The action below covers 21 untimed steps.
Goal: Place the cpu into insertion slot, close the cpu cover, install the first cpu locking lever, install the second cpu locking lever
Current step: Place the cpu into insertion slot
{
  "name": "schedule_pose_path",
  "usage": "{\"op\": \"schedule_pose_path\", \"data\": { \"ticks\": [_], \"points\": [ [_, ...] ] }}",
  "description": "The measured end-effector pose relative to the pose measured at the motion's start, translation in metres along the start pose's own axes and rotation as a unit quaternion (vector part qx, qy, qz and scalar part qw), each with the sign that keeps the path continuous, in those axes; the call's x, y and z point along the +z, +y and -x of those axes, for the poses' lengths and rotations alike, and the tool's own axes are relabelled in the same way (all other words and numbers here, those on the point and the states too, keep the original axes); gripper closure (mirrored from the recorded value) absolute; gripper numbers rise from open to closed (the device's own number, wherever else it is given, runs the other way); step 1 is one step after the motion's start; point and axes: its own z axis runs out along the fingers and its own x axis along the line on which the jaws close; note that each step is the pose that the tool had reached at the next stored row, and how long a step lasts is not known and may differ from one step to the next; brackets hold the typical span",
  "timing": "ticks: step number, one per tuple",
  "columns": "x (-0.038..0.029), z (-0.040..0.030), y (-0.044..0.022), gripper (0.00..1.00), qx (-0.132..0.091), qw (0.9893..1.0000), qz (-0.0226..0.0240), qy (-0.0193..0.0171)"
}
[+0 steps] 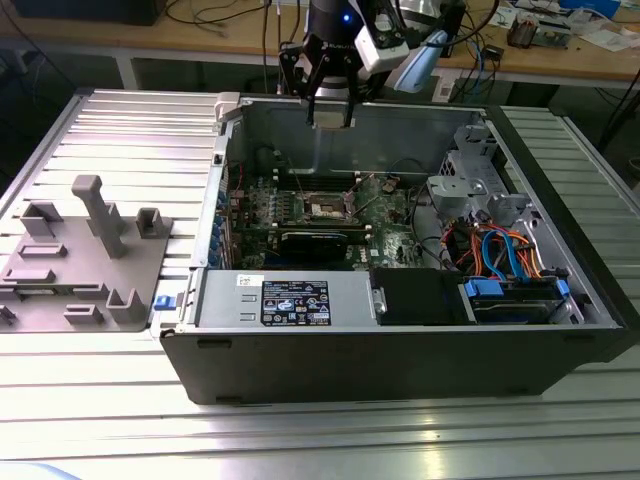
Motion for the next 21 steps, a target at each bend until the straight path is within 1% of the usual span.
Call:
{"op": "schedule_pose_path", "data": {
  "ticks": [12,21],
  "points": [
    [0.0023,0.0,-0.0001,0.46,0.0,1.0,-0.0007,0.0],
    [0.0063,0.0001,-0.0004,0.46,0.0,1.0,-0.0011,-0.0001]
  ]
}}
